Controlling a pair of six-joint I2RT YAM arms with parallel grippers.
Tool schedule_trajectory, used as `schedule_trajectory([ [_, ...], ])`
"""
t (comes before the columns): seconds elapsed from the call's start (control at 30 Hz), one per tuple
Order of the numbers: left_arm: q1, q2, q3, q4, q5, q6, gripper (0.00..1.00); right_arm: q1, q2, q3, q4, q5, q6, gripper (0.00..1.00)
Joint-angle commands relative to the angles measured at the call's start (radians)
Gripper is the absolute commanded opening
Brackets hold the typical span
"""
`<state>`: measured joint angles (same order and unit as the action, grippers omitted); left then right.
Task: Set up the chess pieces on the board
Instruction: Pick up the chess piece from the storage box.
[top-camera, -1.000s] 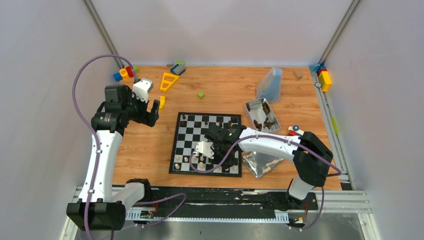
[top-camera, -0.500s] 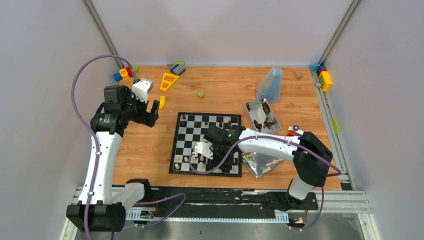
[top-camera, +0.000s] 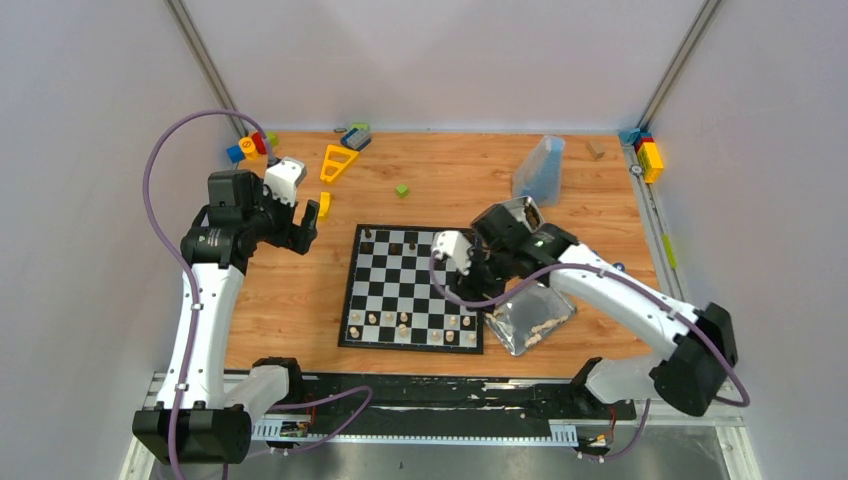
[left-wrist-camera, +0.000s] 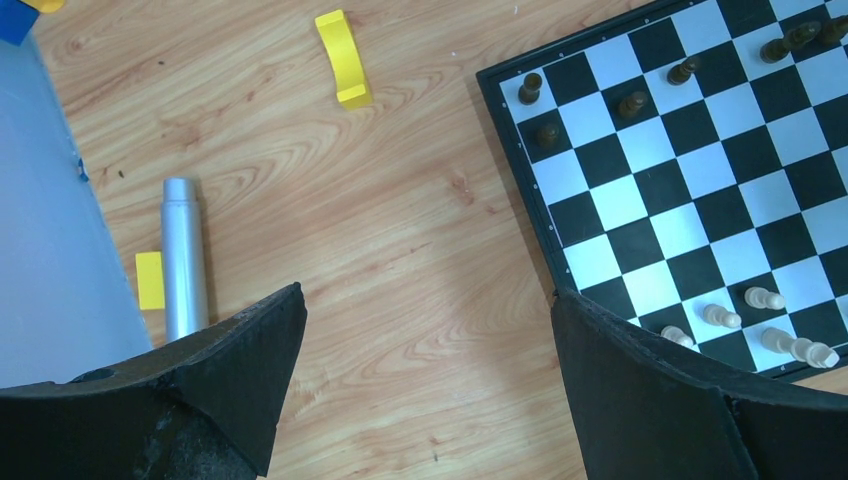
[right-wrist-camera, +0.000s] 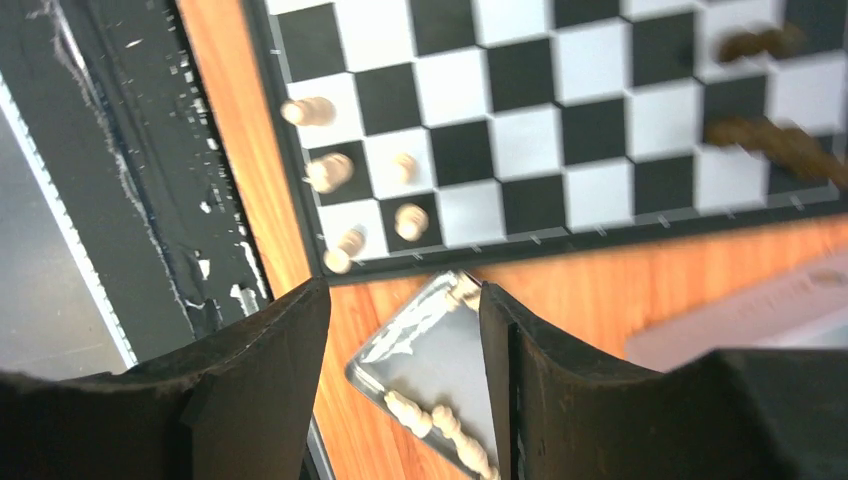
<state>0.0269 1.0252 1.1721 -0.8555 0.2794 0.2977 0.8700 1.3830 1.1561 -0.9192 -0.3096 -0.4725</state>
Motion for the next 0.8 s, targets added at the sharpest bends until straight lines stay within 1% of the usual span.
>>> schedule_trajectory([
  [0.0, 0.006, -0.015, 0.036, -0.003, 0.031, 0.034, 1.0, -0.187, -0.132, -0.074, -0.058, -0.069, -0.027, 0.58],
  [0.17, 0.006, -0.014, 0.024, -0.008, 0.088, 0.062, 1.0, -0.453, -0.216, -0.224, -0.091, -0.058, -0.148, 0.63],
  [0.33, 0.008, -0.013, 0.011, -0.001, 0.132, 0.064, 1.0, -0.633, -0.216, -0.319, -0.115, -0.024, -0.29, 0.64],
  [0.4, 0.006, -0.011, 0.006, 0.007, 0.136, 0.058, 1.0, -0.669, -0.214, -0.341, -0.12, -0.009, -0.338, 0.65],
  [0.5, 0.006, -0.005, 0.002, 0.012, 0.144, 0.052, 1.0, -0.689, -0.212, -0.372, -0.114, 0.028, -0.385, 0.65],
  [0.77, 0.006, 0.01, -0.003, 0.022, 0.156, 0.035, 1.0, -0.691, -0.173, -0.423, -0.058, 0.063, -0.417, 0.65],
])
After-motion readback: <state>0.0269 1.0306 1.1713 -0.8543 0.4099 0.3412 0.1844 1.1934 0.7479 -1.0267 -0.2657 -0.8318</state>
